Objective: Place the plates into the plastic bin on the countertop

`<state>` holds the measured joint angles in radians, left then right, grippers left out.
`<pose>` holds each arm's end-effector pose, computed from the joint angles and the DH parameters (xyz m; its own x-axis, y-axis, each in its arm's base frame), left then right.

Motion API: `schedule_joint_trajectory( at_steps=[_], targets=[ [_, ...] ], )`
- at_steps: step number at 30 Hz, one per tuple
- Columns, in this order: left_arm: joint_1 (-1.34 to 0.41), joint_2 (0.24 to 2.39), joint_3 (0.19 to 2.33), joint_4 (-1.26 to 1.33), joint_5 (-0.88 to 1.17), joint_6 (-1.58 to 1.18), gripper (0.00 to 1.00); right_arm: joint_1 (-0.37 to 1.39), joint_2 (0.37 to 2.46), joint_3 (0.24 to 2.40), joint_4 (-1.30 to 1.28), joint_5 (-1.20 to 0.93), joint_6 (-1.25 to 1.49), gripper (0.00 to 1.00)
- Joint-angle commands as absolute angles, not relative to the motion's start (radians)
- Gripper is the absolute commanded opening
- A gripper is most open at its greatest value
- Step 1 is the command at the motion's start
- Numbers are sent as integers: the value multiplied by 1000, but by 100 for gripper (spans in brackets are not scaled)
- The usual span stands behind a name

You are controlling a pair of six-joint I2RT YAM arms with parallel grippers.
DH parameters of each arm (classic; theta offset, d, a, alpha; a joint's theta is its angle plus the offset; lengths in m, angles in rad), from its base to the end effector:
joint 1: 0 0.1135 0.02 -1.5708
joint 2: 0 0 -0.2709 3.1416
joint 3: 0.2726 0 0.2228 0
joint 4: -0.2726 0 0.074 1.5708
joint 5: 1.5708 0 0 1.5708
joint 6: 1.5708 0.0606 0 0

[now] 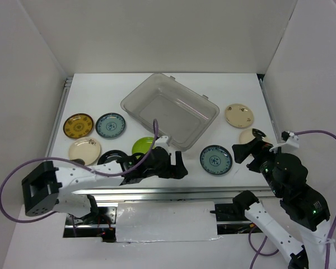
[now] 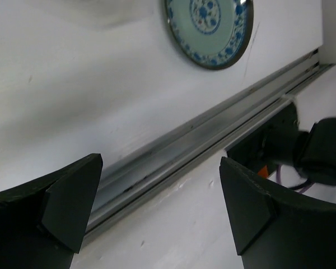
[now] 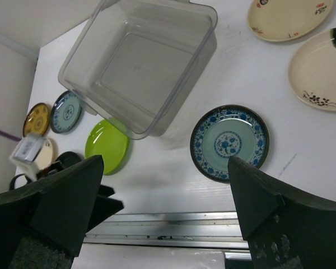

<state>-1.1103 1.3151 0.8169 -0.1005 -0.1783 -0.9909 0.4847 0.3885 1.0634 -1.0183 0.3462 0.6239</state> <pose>0.1336 -0.2452 0.2504 -0.8203 -0.1990 -0.5362 0.2379 0.7339 -0.6363 0.0297 -0.0076 0.3529 -0.3327 0.4459 -0.8310 0.0478 0.8880 0.4574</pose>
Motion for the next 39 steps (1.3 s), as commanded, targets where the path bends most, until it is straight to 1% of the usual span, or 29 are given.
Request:
schedule_joint_trajectory(
  at_steps=[1,3,4,6,7,9,11,12,16,19,22,24,29,31,38,39],
  targets=[
    [-1118,1426,805,219,-201,-1124,99,489,371,1052,-953,308,624,100],
    [-1138,1483,810,331,-216,-1147,99,489,367,1060,-953,298,624,100],
    [-1143,1552,827,366,-224,-1146,99,488,365,1061,-950,290,624,100],
    [-1160,1677,873,383,-239,-1161,99,489,365,1066,-942,270,621,100],
    [-1163,1713,926,380,-242,-1158,99,488,364,1069,-940,264,620,100],
    [-1173,1806,962,386,-271,-1190,99,489,362,1077,-940,253,621,100],
    [-1184,1845,985,403,-313,-1238,98,488,362,1091,-946,242,621,100],
    [-1195,1873,992,408,-330,-1249,96,488,356,1095,-950,241,620,100],
    [-1227,1916,1058,284,-442,-1324,90,488,334,1111,-950,219,623,100],
    [-1236,1956,1117,175,-486,-1360,82,486,318,1100,-931,196,626,100],
    [-1236,2002,1178,83,-521,-1414,76,486,310,1097,-920,175,630,100],
    [-1236,2029,1212,42,-546,-1445,76,486,310,1098,-922,163,632,100],
    [-1235,2092,1301,-93,-581,-1486,68,483,304,1104,-919,147,630,100],
    [-1236,2111,1325,-123,-587,-1503,62,486,302,1109,-920,138,630,100],
    [-1236,2166,1385,-195,-589,-1534,53,483,291,1117,-923,130,630,100],
    [-1235,2166,1385,-202,-591,-1537,48,483,288,1117,-923,127,630,100]
  ],
)
